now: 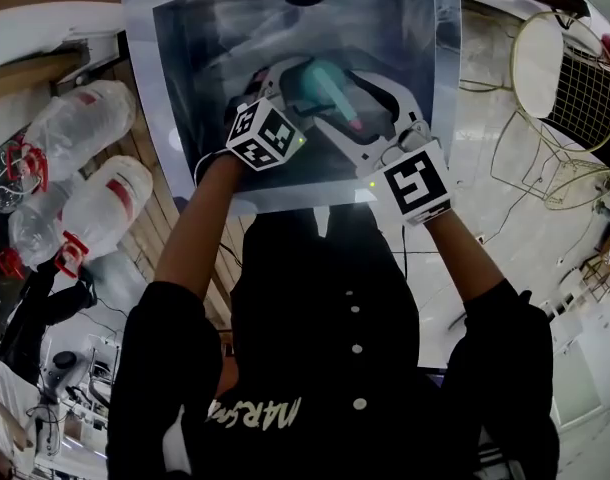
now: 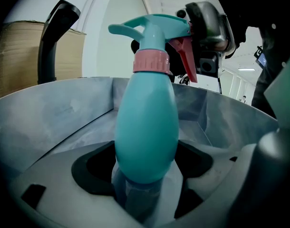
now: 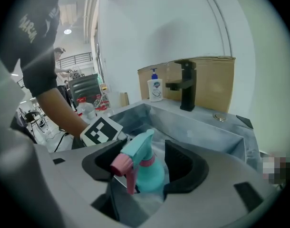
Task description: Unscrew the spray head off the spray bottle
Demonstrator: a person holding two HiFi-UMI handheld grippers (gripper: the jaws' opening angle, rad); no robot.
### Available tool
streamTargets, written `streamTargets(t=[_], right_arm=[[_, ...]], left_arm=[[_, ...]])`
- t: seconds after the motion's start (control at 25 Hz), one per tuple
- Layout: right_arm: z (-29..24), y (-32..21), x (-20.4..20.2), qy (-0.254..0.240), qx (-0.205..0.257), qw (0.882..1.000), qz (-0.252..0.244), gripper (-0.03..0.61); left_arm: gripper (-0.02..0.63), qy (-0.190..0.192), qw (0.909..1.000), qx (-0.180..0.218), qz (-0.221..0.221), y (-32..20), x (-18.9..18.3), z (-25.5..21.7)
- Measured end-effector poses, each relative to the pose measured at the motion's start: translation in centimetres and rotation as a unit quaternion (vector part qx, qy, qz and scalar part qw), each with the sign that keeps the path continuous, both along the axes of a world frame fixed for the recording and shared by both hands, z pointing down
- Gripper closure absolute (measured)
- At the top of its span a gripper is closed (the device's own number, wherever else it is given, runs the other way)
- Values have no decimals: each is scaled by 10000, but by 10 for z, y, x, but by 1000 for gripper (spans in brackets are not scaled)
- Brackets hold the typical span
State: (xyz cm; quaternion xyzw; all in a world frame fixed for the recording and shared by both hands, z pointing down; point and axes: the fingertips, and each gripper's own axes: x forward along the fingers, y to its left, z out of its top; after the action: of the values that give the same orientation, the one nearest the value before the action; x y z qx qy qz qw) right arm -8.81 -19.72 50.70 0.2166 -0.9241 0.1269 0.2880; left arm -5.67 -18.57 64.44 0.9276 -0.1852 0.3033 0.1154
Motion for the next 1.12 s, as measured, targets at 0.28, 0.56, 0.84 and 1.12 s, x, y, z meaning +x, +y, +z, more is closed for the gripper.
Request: streamTargets(t=[0.28,0.56,0.84,1.12], right_arm=[[16,-3,-4,106,118,9998,-152,373],[18,-2,-4,169,302,9985,-415,419],[18,8,-7,75,357,9858,-1636,434],[16,30,2,56,705,9172,-3920,433]], left_arm=[[221,13,10000,-19,-22,-1,1,0],[221,100,9999,37,-59,0,0,1],[221,126,9993,148,334,4,0,1],[221,125,9957,147,907,19,9,-1]])
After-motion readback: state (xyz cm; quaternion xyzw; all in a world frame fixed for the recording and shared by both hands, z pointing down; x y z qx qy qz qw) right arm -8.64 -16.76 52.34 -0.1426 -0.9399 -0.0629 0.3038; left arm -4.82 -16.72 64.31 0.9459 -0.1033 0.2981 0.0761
